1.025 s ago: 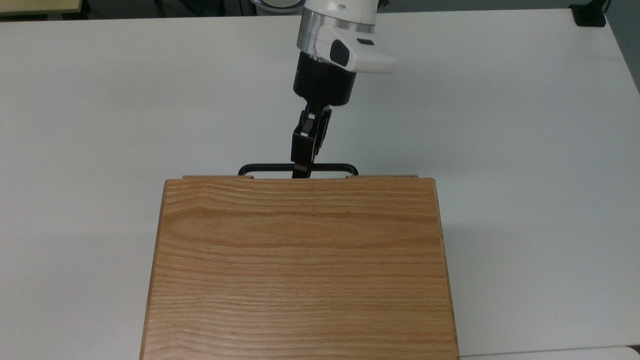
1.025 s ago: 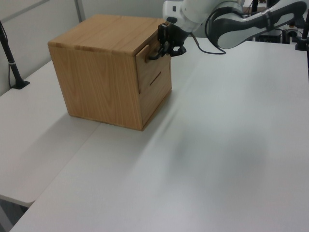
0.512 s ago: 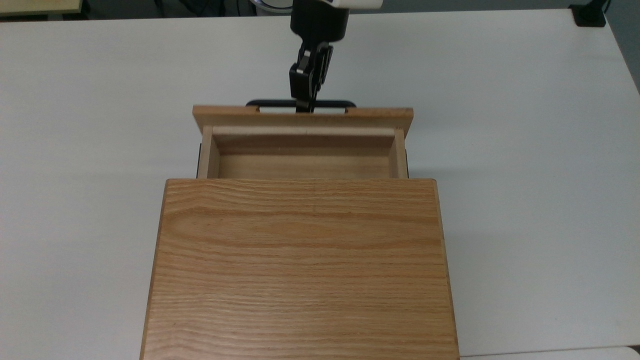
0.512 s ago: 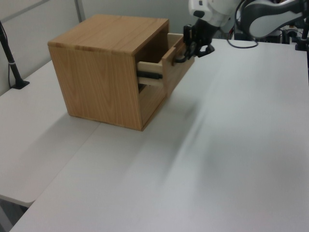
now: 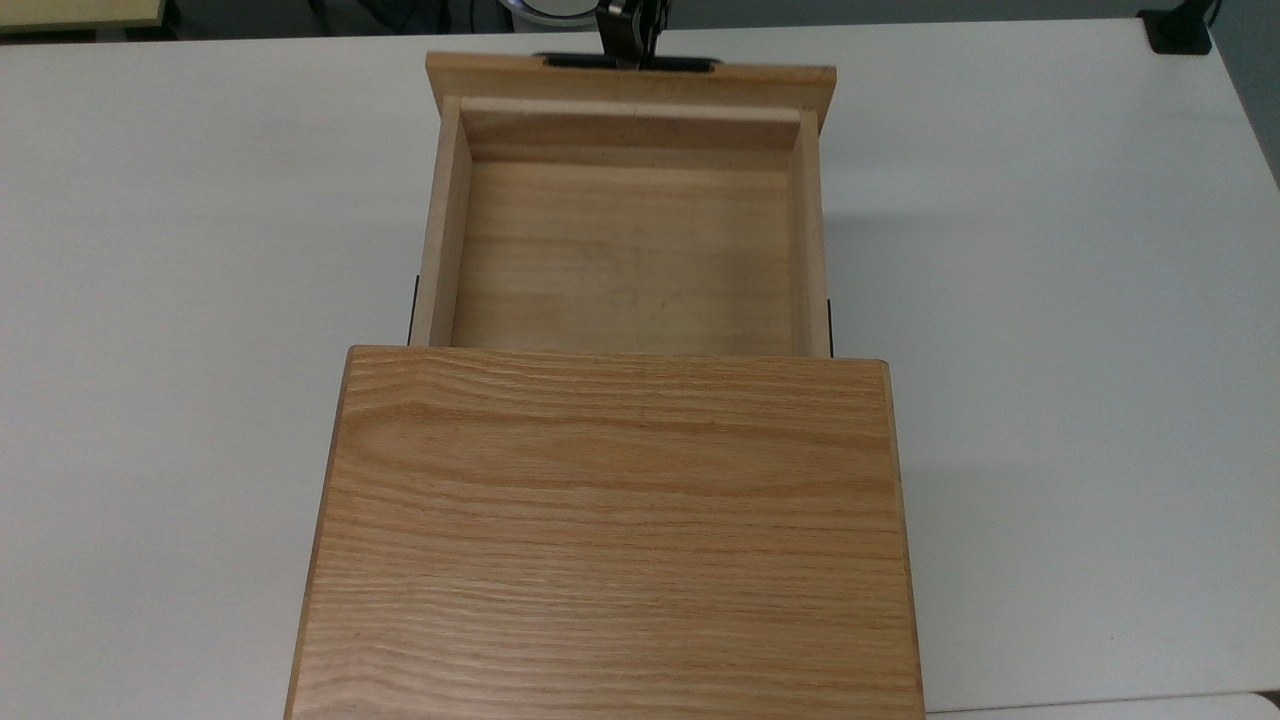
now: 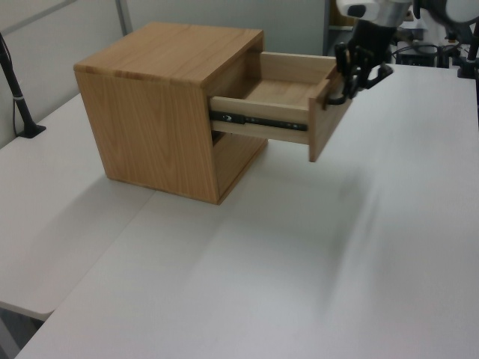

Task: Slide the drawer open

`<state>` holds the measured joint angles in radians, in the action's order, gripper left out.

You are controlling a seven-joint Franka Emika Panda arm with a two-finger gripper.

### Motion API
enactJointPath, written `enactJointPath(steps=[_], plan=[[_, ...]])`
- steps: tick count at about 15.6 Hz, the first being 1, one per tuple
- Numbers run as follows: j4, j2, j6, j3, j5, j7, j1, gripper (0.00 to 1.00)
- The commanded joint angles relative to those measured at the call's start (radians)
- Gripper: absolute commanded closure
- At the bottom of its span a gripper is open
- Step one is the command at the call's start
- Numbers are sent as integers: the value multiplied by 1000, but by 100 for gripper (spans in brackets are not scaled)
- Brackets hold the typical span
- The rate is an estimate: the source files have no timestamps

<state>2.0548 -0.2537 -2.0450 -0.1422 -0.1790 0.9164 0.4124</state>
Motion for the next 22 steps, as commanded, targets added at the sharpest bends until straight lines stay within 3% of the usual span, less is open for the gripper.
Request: enactJointPath(steps=[1, 4, 6, 8, 10, 15, 22], plan=[[-13, -107, 101, 1, 69, 79, 0, 87], [-13, -88, 103, 3, 69, 81, -4, 69], [-13, -67, 101, 3, 70, 70, -21, 23], [-15, -59, 101, 3, 85, 68, -27, 0], [-30, -53, 127, 3, 130, 52, -29, 0], [-145, -15, 345, 10, 190, -227, -73, 0], [-274, 20, 416, 9, 205, -751, -177, 0]])
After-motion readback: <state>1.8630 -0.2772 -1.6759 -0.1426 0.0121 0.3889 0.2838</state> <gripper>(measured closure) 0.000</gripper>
